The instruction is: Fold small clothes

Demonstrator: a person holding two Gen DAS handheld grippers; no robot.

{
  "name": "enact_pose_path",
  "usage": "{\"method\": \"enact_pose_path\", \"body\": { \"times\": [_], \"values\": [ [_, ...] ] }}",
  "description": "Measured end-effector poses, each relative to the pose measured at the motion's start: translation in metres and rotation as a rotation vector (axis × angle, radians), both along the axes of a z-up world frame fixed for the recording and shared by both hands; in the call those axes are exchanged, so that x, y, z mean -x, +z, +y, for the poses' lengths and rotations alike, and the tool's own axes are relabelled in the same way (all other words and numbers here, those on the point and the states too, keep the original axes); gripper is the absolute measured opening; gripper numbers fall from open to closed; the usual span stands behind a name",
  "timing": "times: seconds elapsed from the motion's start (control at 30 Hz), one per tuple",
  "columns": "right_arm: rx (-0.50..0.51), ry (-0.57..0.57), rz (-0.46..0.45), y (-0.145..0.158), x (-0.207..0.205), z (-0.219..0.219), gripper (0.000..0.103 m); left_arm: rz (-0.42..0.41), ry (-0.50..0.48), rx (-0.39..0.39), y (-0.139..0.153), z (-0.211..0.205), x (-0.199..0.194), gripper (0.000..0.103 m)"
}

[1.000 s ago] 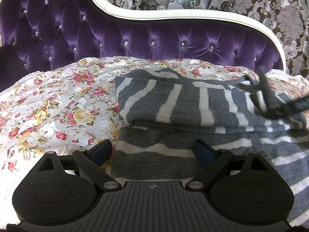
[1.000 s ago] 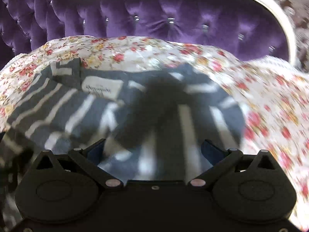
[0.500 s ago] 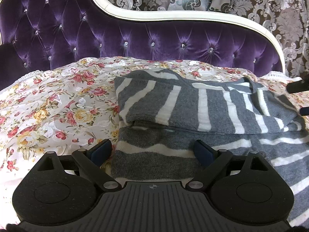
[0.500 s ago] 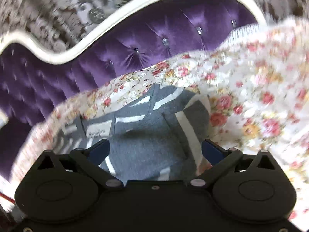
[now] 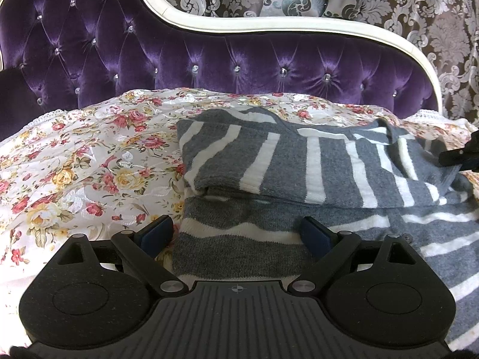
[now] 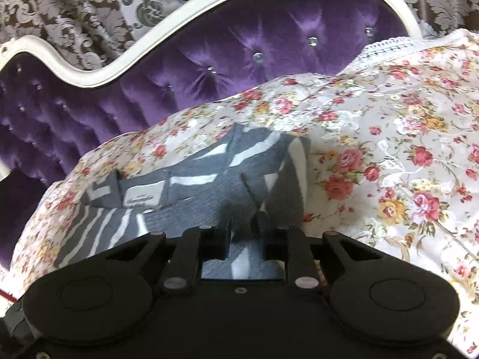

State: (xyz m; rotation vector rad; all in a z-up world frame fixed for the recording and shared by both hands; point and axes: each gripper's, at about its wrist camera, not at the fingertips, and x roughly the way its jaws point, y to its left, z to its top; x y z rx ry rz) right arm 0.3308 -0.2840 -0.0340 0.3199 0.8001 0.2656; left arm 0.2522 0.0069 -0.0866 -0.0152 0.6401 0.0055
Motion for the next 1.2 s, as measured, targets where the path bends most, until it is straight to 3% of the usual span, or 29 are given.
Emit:
{"method": "enact_pose_path", "body": {
  "times": [0.03,0.1,0.2,0.37,0.43,0.5,0.53,0.73,0.8,0.9,1.07,1.17,1.2],
  "values": [
    [0.003,-0.013,-0.012,0.001,0.001,-0.001,0.037,0.0,0.0,0.0,0.0,0.0,0.0,0.093],
    [0.0,-0.032,-0.042,0.003,0.001,-0.003,0.058,0.0,0.0,0.0,0.0,0.0,0.0,0.093],
    [-0.025,-0.03,-0.057,0.003,-0.002,-0.004,0.059,-0.001,0.0,0.0,0.0,0.0,0.0,0.093],
    [-0.003,0.007,0.008,-0.01,-0.013,0.005,0.066,0.0,0.0,0.0,0.0,0.0,0.0,0.093],
    [0.029,0.021,-0.003,-0.008,-0.009,0.009,0.059,0.0,0.0,0.0,0.0,0.0,0.0,0.093],
    [0.059,0.035,-0.037,0.0,-0.002,0.013,0.02,-0.001,0.0,0.0,0.0,0.0,0.0,0.093],
    [0.052,0.045,-0.056,0.005,0.002,0.013,0.013,-0.001,0.0,0.0,0.0,0.0,0.0,0.093],
    [-0.001,0.012,-0.105,0.027,0.032,0.004,0.011,-0.001,0.0,0.0,0.0,0.0,0.0,0.093],
    [-0.007,-0.02,-0.064,0.022,0.032,0.0,0.012,0.0,0.0,-0.002,0.0,0.0,0.0,0.093],
    [0.078,-0.068,0.012,0.007,0.029,0.001,0.014,0.0,0.0,-0.001,0.0,0.0,0.0,0.093],
    [0.02,-0.094,0.011,-0.008,0.045,-0.007,0.013,-0.001,0.0,-0.003,0.0,-0.001,0.0,0.093],
    [0.038,-0.089,-0.015,-0.004,0.047,-0.005,0.021,-0.001,0.0,-0.003,0.0,-0.001,0.0,0.093],
    [0.043,-0.088,-0.021,-0.002,0.047,-0.003,0.031,0.0,0.0,-0.004,0.0,-0.001,0.0,0.093]
  ]
}}
